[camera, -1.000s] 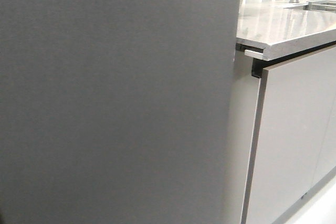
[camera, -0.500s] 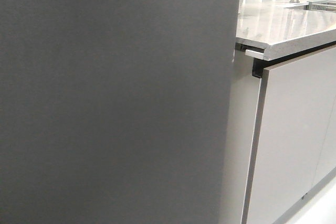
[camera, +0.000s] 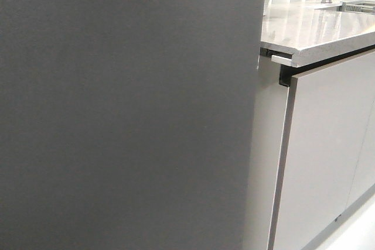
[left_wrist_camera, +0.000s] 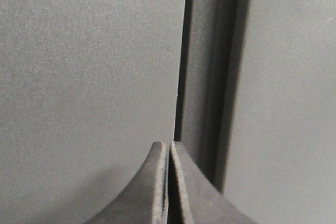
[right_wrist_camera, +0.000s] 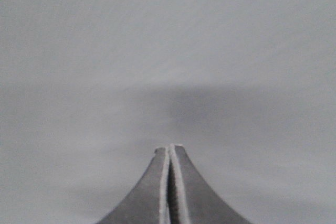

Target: Close fridge door

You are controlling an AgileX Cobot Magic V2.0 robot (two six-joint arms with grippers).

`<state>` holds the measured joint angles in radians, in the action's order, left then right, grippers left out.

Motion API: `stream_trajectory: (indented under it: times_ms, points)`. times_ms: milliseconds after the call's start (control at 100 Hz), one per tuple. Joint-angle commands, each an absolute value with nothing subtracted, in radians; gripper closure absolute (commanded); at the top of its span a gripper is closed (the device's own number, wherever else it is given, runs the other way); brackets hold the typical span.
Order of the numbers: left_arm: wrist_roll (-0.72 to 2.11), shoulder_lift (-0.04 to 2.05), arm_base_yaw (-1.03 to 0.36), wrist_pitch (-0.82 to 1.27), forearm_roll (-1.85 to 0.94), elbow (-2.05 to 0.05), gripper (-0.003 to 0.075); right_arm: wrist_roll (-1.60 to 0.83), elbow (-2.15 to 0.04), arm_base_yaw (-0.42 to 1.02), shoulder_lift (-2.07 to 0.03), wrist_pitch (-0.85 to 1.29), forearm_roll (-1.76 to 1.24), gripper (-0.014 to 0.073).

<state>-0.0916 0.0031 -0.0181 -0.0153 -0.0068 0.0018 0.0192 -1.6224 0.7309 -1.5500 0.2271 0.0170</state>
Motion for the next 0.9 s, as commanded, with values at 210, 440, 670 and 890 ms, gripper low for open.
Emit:
stream_trajectory:
  times_ms: [210,440,670,890]
  points:
    - [-0.095,0.022,-0.023,-0.092,-0.008,0.03,0.0741,0.043,-1.378,0.6,-1.276,0.045,0.039,0.067]
    - [-0.095,0.022,-0.023,-0.092,-0.008,0.03,0.0741,0.065,-1.097,0.454,-1.041,0.0,0.039,0.067]
    - [-0.095,0.022,-0.023,-0.092,-0.008,0.03,0.0741,0.065,-0.828,0.29,-0.802,-0.022,0.039,0.067]
    - [-0.095,0.022,-0.023,-0.092,-0.008,0.03,0.0741,0.065,-0.548,0.149,-0.564,-0.106,0.039,0.067]
